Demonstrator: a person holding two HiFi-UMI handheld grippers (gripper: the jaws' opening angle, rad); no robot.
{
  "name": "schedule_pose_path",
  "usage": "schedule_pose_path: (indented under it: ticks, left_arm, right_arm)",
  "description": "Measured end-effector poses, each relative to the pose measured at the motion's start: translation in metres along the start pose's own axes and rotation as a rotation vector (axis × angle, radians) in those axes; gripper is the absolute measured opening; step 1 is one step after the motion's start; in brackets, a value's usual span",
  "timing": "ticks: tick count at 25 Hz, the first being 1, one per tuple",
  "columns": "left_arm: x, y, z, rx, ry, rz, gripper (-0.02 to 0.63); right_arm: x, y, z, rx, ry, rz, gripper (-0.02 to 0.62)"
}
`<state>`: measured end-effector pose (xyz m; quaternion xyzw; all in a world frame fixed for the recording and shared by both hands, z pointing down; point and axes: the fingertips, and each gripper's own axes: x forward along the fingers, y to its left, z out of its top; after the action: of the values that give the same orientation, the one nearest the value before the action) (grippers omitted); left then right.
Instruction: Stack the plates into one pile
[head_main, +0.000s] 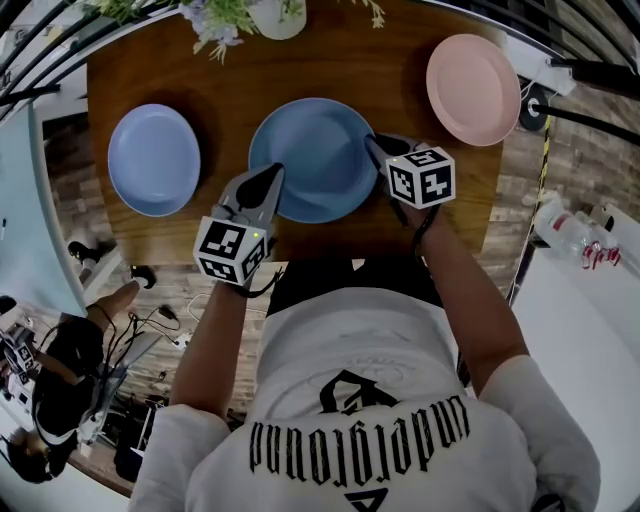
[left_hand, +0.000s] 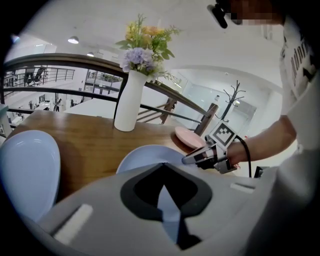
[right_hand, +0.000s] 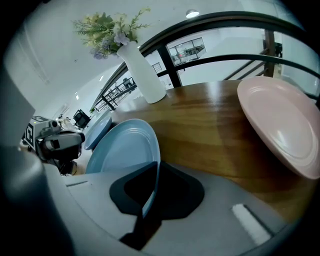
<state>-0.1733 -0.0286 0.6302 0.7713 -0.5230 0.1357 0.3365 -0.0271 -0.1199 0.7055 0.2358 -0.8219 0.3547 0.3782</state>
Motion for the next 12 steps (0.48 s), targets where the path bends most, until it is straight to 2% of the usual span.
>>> schedule_pose_path:
  ticks: [12]
  left_arm:
    - [-0.005,-0.002,0.002,-0.010,-0.011,0.003,0.046]
  right_arm:
    - [-0.009,0.004,0.000,0.027,-0.004,0.020,0.015]
